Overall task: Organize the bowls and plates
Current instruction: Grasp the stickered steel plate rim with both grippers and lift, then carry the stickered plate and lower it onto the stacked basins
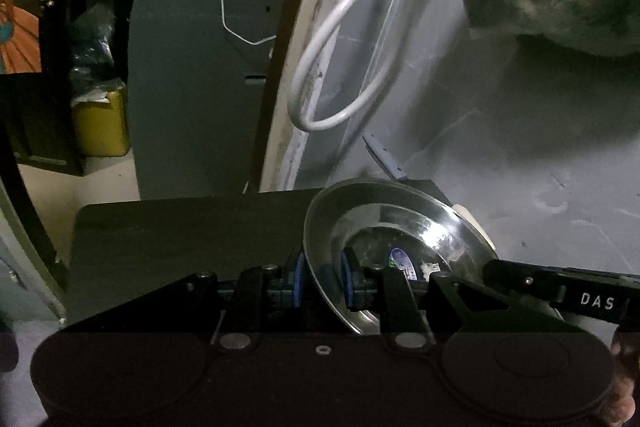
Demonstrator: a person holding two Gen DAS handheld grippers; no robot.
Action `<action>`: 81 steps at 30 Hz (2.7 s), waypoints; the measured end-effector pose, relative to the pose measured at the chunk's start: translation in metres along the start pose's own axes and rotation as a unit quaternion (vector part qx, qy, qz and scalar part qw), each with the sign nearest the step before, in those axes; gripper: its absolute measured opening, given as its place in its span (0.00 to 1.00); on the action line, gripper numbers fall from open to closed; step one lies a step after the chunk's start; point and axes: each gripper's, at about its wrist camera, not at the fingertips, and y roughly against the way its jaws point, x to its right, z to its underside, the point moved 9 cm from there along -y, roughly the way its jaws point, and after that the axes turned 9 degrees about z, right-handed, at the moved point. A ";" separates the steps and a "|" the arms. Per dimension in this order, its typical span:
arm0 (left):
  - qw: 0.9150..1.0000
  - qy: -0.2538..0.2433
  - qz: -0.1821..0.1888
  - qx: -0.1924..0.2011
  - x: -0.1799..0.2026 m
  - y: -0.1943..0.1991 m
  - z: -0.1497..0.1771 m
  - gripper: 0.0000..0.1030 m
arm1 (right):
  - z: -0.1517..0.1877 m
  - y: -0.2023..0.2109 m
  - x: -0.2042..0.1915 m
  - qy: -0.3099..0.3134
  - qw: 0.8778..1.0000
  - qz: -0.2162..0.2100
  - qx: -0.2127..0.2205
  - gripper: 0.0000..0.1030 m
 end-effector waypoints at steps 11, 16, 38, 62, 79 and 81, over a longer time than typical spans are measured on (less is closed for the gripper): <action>1.000 0.006 -0.006 0.003 0.006 0.078 0.035 0.20 | 0.035 0.059 -0.026 -0.007 0.999 -0.031 -0.003 0.17; 1.000 0.001 -0.011 -0.011 0.006 0.107 0.057 0.20 | 0.060 0.079 -0.036 -0.013 0.999 -0.049 -0.015 0.16; 0.995 -0.029 -0.061 -0.071 -0.004 0.183 0.162 0.22 | 0.175 0.133 -0.073 -0.002 0.995 -0.066 -0.077 0.17; 0.985 -0.083 -0.097 -0.120 0.004 0.166 0.184 0.28 | 0.196 0.135 -0.082 0.043 0.995 -0.018 -0.092 0.17; 0.977 -0.111 -0.117 -0.142 0.010 0.154 0.188 0.31 | 0.199 0.128 -0.082 0.068 0.993 0.005 -0.097 0.17; 0.976 -0.116 -0.119 -0.145 0.011 0.153 0.189 0.31 | 0.200 0.129 -0.083 0.072 0.993 0.007 -0.097 0.17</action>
